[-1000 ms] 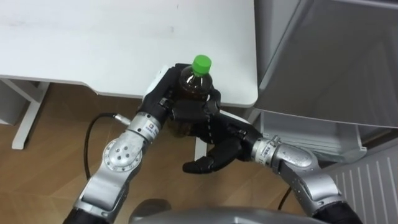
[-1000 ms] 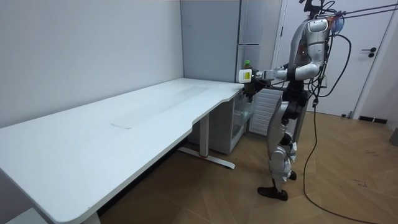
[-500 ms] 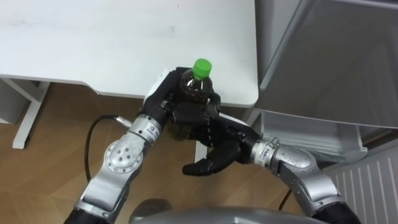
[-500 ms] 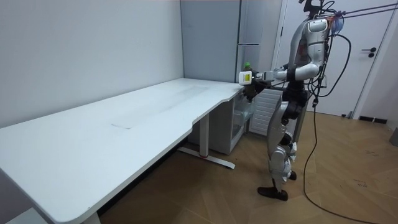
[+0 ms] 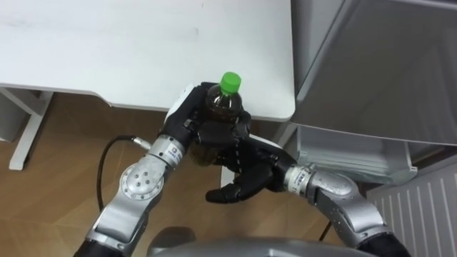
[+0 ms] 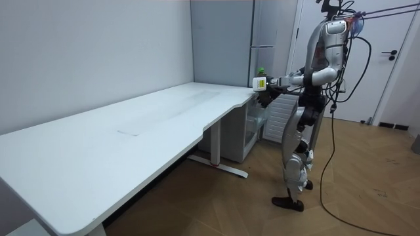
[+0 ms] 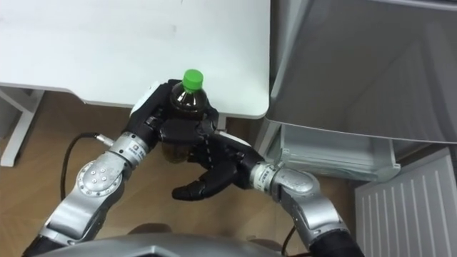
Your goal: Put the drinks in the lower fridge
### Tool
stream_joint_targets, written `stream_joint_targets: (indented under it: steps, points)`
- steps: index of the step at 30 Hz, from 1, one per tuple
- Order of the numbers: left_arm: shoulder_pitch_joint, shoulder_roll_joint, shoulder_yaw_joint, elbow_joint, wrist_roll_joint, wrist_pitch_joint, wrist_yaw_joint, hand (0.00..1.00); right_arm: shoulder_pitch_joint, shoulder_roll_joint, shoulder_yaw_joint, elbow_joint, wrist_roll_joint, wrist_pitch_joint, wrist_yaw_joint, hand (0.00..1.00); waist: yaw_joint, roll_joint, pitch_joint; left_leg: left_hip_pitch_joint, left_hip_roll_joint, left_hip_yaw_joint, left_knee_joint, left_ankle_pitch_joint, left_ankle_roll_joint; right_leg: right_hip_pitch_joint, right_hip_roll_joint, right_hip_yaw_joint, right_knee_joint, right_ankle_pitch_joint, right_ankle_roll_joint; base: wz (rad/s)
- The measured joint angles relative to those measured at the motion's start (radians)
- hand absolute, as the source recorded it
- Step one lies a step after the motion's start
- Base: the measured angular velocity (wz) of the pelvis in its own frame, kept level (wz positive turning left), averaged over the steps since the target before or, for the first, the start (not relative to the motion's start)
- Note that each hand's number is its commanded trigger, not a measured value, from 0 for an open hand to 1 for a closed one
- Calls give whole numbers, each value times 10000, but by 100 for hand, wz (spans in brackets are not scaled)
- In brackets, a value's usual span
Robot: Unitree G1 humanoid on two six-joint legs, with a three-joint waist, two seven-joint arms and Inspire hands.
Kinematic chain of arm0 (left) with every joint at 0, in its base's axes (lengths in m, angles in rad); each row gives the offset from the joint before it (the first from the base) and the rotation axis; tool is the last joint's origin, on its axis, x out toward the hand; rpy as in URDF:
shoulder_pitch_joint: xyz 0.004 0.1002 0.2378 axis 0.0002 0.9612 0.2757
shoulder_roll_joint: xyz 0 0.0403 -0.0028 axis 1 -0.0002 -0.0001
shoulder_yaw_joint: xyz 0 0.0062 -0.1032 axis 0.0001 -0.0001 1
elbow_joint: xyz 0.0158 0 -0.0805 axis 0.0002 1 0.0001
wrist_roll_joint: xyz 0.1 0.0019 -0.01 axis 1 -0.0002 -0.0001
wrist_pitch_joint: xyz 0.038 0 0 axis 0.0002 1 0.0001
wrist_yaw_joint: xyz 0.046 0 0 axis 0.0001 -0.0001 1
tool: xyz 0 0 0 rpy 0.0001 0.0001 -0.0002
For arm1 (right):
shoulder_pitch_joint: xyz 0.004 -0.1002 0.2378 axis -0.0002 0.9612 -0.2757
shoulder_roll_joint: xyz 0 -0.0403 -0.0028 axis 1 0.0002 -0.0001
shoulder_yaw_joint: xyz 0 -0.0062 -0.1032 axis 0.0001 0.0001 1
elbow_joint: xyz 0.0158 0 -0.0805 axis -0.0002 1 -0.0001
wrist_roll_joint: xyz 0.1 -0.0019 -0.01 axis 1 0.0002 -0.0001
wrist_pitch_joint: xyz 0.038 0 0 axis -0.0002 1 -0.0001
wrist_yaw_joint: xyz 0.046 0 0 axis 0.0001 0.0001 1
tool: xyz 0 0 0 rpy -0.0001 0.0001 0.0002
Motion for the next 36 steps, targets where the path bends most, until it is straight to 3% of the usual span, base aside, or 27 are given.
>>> stream_joint_targets:
  steps: [1, 3, 4, 11, 14, 30, 31, 32, 33, 34, 36]
  points:
    - [0, 0, -13, 1, 0, 3, -2, 100, 0, 0, 35, 0, 47, 3, -59, 0, -6, 11, -6, -45, 8, 0, 46, 0, 0, -28, 7, 5, 1, 12, -3, 0]
    - [-1, -1, -17, 1, -11, 3, -12, 100, 1, -4, 92, -1, 176, 21, -155, 95, -27, 32, -17, -77, 8, -1, 61, 0, 1, -54, 7, 4, 1, 20, 0, 0]
    - [-1, -1, -17, 1, -12, 3, -14, 100, 1, -6, 104, -1, 194, 21, -174, 100, -27, 41, -23, -84, 8, -1, 63, 0, 1, -60, 7, 4, 1, 21, -1, 0]
    - [0, -3, -90, 1, -657, 2, -103, 100, 0, -28, 111, 1, 228, 74, -1226, 100, -8, 221, -135, -125, 8, -2, 72, 0, 2, -98, 8, 7, 4, 26, -3, 0]
    - [-2, -6, -281, -39, -1135, -2, -163, 100, -3, -64, 92, 2, 228, 95, -1775, 100, -2, 223, -137, -118, 7, -1, 69, 0, 2, -94, 7, 8, 4, 26, -3, 0]
    - [-98, -59, -233, -31, -1669, -85, -114, 100, 33, -107, 167, 1, 677, 199, -1810, 100, -16, 271, -77, -101, 5, -6, 41, 0, 1, -80, 11, 4, -2, 26, -3, 0]
    - [-98, -59, -233, -30, -1670, -85, -110, 66, 33, -106, 167, 1, 678, 199, -1804, 100, -17, 274, -72, -101, 5, -5, 40, 0, 1, -80, 11, 5, -3, 25, -2, 0]
    - [-98, -58, -233, -30, -1673, -85, -110, 59, 33, -106, 166, 1, 694, 199, -1799, 100, -19, 277, -67, -102, 5, -5, 36, 0, 1, -80, 11, 7, -3, 25, -2, 0]
    - [-99, -59, -233, -31, -1679, -86, -110, 18, 33, -106, 166, 2, 706, 199, -1799, 100, -19, 277, -64, -102, 5, -5, 34, 0, 1, -80, 11, 7, -3, 25, -3, 0]
    - [-99, -57, -228, -30, -1749, -85, -110, 0, 33, -107, 164, 2, 707, 199, -1797, 100, -20, 276, -59, -101, 5, -5, 31, 0, 1, -80, 11, 8, -3, 25, -2, 0]
    - [-99, -57, -218, -30, -1772, -85, -109, 0, 32, -107, 162, 1, 712, 199, -1792, 100, -20, 271, -47, -101, 5, -5, 20, 1, 1, -80, 11, 8, -4, 25, -2, 0]
